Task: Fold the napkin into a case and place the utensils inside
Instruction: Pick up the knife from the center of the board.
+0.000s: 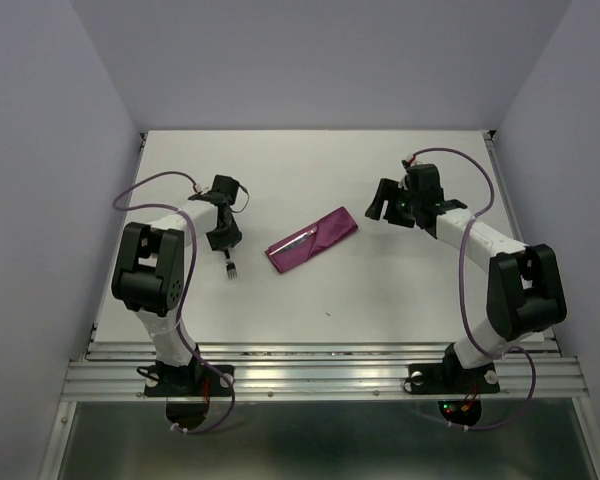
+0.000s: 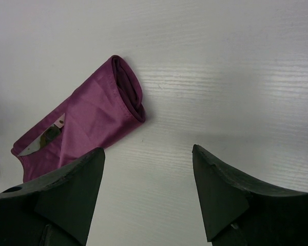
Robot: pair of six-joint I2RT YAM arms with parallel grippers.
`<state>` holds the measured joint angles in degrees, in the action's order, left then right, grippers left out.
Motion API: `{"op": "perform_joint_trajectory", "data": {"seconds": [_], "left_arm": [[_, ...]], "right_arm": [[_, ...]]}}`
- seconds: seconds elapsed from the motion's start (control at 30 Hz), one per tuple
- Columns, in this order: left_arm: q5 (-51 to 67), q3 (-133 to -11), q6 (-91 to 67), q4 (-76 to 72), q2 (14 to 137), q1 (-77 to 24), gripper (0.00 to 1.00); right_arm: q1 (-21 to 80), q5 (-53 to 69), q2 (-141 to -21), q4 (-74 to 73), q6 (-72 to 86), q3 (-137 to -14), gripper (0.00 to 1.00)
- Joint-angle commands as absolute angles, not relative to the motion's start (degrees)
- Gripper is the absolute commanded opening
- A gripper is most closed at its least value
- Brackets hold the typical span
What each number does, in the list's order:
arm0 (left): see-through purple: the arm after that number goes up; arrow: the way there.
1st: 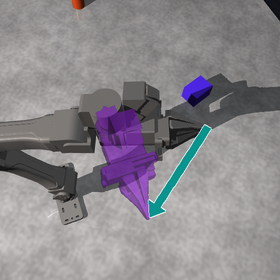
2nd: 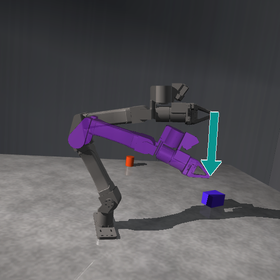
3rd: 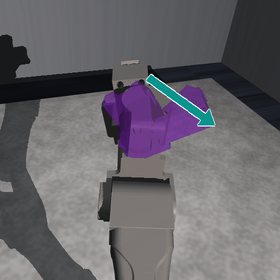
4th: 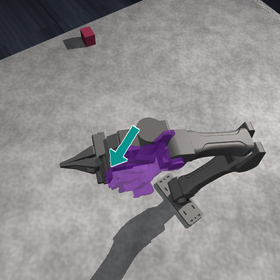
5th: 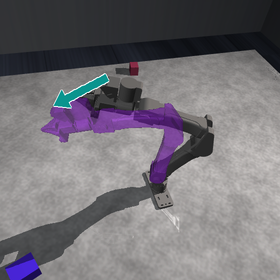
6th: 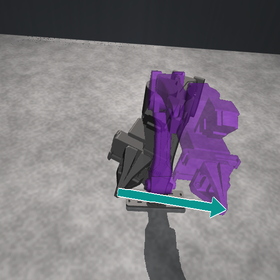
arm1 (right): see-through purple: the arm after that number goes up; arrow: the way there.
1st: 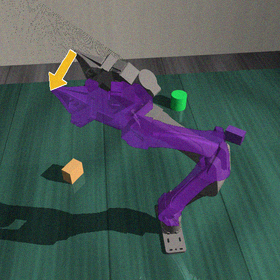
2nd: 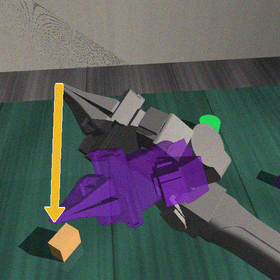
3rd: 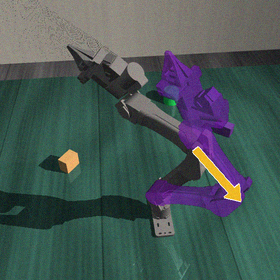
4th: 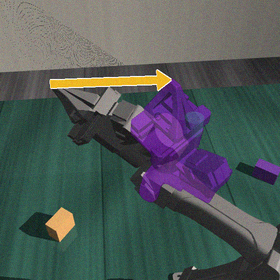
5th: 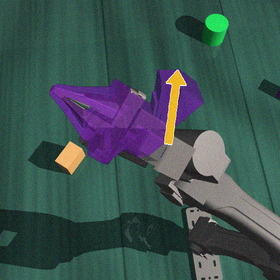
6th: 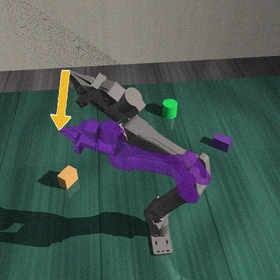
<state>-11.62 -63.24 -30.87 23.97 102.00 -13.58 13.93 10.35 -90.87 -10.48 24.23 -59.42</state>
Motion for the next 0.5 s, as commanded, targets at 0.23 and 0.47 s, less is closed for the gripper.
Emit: {"op": "perform_joint_trajectory", "data": {"seconds": [0.23,0.47], "left_arm": [[-12.5,-66.3,-28.3,22.2,107.0,-12.7,0.35],[-10.2,-67.5,-21.2,21.3,105.7,-13.1,0.00]], "right_arm": [[13.7,10.2,-90.9,-9.4,24.3,-60.6,0.75],[13.7,10.0,-95.9,-12.9,24.4,-65.3,0.75]]}}
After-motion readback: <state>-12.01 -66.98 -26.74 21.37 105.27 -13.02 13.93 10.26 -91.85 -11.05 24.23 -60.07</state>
